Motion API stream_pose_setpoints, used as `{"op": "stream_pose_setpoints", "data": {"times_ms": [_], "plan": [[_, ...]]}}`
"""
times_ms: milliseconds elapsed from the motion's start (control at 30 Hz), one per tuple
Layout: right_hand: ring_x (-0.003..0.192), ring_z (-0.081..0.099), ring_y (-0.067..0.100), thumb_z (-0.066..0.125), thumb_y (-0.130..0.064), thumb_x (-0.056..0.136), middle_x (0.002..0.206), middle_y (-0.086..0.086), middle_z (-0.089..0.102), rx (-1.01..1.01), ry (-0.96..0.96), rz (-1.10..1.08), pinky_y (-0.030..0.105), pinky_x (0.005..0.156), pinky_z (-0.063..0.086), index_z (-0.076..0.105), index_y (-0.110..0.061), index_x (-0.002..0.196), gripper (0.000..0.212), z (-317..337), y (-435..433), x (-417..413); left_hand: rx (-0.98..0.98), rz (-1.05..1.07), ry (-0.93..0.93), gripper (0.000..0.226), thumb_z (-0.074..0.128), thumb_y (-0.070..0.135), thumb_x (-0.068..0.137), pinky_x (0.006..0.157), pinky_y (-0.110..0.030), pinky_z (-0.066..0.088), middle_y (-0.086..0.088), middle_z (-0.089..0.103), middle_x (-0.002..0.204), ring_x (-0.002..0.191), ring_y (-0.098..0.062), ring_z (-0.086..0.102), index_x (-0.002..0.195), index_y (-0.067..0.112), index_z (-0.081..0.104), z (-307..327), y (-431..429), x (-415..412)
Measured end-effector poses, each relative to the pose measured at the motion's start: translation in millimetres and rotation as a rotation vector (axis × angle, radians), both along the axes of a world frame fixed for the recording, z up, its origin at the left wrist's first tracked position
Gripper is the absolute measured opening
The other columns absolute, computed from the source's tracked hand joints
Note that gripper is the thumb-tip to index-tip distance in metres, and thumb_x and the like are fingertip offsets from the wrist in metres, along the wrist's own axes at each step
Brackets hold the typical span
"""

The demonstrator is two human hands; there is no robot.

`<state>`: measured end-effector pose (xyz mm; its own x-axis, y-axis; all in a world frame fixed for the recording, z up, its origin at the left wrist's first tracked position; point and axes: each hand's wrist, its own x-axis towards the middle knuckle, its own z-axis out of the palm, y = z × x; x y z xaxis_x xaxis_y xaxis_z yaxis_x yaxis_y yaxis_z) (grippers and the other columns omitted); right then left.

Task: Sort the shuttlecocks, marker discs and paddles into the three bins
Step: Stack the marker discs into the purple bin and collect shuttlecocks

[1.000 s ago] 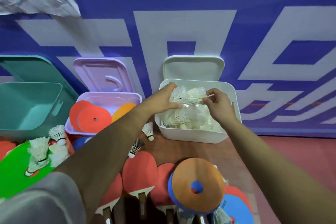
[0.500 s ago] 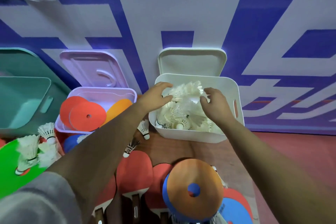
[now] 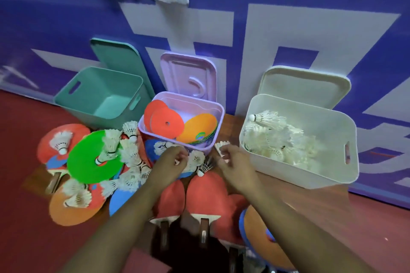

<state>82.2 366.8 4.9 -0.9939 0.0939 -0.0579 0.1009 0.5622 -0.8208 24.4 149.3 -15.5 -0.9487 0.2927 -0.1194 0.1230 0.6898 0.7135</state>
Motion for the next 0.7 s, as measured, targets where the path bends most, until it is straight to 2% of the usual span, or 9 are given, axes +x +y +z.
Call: {"op": "stream_pose_setpoints", "data": {"times_ms": [67,167,267,333,433,500,600,700], "plan": [[0.093,0.057,0.023,0.06,-0.016,0.085,0.098,0.01,0.062,0.039,-0.091,0.069,0.031,0.084,0.045,0.063,-0.01,0.101,0.017,-22.3,-20.4,-6.9,-0.089,0.002,-0.011,0.013,0.065,0.009,0.087,0.077,-0.025,0.047,-0.002,0.059,0.097,0.086,-0.008,0.059,0.098,0.015,0.064,-17.7,-20.8,2.9],[0.108,0.055,0.025,0.059,-0.024,0.085,0.122,0.013,0.053,0.127,-0.224,0.166,0.03,0.093,0.042,0.055,-0.014,0.125,0.042,-55.3,-45.2,-19.6,-0.187,-0.026,-0.082,0.032,0.067,0.016,0.087,0.088,-0.036,0.05,-0.009,0.056,0.113,0.099,-0.024,0.061,0.118,0.009,0.062,-44.6,-34.6,0.1],[0.12,0.052,0.029,0.059,-0.02,0.086,0.138,0.014,0.038,0.162,-0.316,0.179,0.035,0.103,0.044,0.047,-0.018,0.138,0.054,-78.4,-59.6,-31.8,-0.289,-0.063,-0.154,0.051,0.066,0.023,0.088,0.095,-0.034,0.046,-0.012,0.054,0.123,0.111,-0.028,0.057,0.134,0.008,0.052,-58.6,-29.5,-10.1],[0.119,0.054,0.03,0.059,-0.023,0.086,0.141,0.014,0.033,0.207,-0.351,0.169,0.038,0.102,0.045,0.048,-0.023,0.139,0.055,-95.1,-66.1,-40.3,-0.334,-0.082,-0.156,0.047,0.064,0.024,0.088,0.096,-0.033,0.045,-0.013,0.055,0.123,0.114,-0.028,0.056,0.13,0.005,0.055,-68.3,-24.9,-18.9],[0.118,0.056,0.031,0.057,-0.024,0.086,0.141,0.014,0.035,0.275,-0.417,0.158,0.039,0.1,0.046,0.053,-0.023,0.133,0.047,-117.1,-72.4,-51.9,-0.41,-0.14,-0.08,0.03,0.061,0.019,0.086,0.094,-0.033,0.046,-0.01,0.055,0.115,0.108,-0.026,0.056,0.113,0.005,0.065,-78.1,-18.2,-26.8],[0.116,0.056,0.03,0.057,-0.021,0.085,0.139,0.013,0.04,0.298,-0.437,0.145,0.039,0.098,0.047,0.059,-0.017,0.122,0.038,-127.0,-74.3,-57.8,-0.494,-0.18,-0.03,0.023,0.056,0.013,0.086,0.09,-0.037,0.048,-0.008,0.052,0.112,0.106,-0.027,0.054,0.107,0.007,0.065,-81.8,-14.6,-28.3],[0.107,0.06,0.029,0.058,-0.017,0.08,0.131,0.014,0.05,0.331,-0.413,0.108,0.036,0.091,0.049,0.067,-0.013,0.105,0.027,-134.7,-75.6,-62.7,-0.663,-0.202,0.074,0.027,0.047,0.007,0.09,0.087,-0.037,0.048,-0.012,0.046,0.114,0.109,-0.031,0.046,0.114,0.006,0.06,-87.2,-14.4,-25.4],[0.094,0.064,0.032,0.061,-0.011,0.076,0.117,0.015,0.059,0.355,-0.348,0.056,0.034,0.077,0.046,0.07,-0.008,0.094,0.02,-134.9,-74.7,-61.9,-0.719,-0.164,0.122,0.034,0.046,0.008,0.091,0.083,-0.04,0.048,-0.014,0.05,0.108,0.101,-0.034,0.052,0.122,0.012,0.059,-90.0,-19.6,-21.8]]}}
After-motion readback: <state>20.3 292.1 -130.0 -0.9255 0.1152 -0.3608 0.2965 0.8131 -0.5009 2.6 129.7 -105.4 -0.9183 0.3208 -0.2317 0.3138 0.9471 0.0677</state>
